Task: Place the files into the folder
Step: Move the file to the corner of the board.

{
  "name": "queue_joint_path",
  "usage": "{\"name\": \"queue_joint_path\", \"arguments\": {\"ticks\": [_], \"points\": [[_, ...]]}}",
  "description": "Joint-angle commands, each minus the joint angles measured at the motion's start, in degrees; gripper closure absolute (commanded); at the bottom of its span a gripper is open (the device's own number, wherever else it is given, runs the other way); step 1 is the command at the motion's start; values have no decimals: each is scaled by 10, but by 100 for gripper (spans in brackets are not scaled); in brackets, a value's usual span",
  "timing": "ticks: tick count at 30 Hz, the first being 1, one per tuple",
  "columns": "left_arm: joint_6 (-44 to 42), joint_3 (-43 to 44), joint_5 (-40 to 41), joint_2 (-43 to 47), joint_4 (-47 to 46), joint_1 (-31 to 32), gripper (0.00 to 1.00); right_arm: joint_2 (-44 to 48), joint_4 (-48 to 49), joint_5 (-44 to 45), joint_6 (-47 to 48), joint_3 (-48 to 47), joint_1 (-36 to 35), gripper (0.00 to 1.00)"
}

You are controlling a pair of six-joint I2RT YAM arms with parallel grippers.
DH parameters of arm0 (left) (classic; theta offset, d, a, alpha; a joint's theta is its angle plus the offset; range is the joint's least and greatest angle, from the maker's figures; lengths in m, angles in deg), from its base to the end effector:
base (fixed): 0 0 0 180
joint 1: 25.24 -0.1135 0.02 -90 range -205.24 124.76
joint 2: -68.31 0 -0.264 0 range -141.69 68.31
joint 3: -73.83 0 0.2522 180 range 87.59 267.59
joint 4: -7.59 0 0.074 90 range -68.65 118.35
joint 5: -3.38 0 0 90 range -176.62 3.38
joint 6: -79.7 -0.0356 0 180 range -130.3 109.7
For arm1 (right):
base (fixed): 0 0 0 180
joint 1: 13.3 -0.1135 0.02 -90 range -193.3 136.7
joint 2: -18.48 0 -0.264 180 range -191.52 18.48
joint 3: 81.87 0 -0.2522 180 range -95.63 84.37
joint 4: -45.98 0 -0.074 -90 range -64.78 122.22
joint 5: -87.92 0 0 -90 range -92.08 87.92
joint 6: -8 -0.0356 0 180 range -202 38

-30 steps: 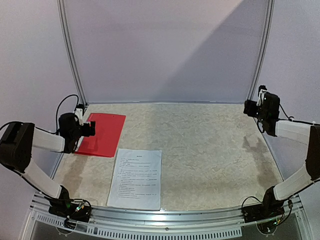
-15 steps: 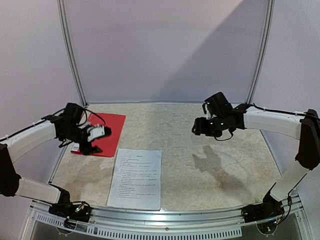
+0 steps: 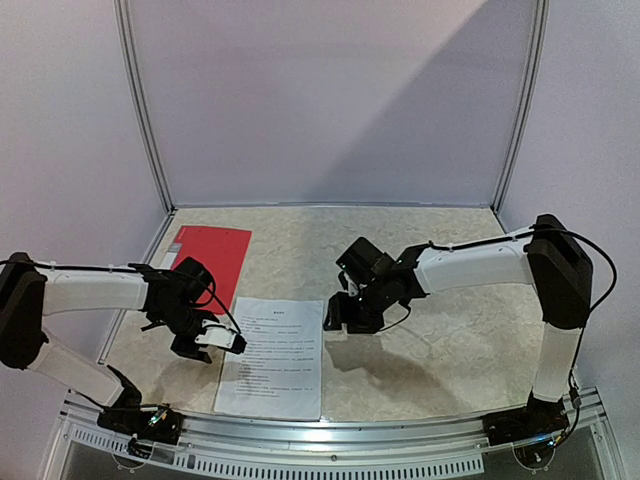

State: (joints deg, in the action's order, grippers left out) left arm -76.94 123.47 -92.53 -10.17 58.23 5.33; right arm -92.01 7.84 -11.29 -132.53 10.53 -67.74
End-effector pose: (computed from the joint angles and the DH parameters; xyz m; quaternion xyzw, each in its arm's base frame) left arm 0.1774 -0.1090 0.1430 0.7491 0.6540 -0.0205 0.1029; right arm 0.2266 0.3268 0.1672 -0.0530 0.9638 0.2451 0.0902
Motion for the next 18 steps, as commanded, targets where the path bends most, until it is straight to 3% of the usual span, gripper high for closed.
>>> {"name": "queue_joint_path", "arguments": {"ticks": [1, 5, 9, 15, 18], "points": [[-26, 28, 29, -52, -43, 43, 46, -14, 61, -46, -42, 20, 1, 43], [-33, 59, 34, -104, -40, 65, 46, -20, 97, -79, -57, 36, 2, 43], [-38, 95, 56, -164, -24, 89, 59, -16, 98, -74, -60, 55, 11, 44], [-19, 172, 51, -215, 23, 111, 58, 59, 129, -28, -82, 160, 65, 43], [-10, 207, 29, -225, 30, 117, 57, 81, 109, -31, -61, 168, 78, 41]]}}
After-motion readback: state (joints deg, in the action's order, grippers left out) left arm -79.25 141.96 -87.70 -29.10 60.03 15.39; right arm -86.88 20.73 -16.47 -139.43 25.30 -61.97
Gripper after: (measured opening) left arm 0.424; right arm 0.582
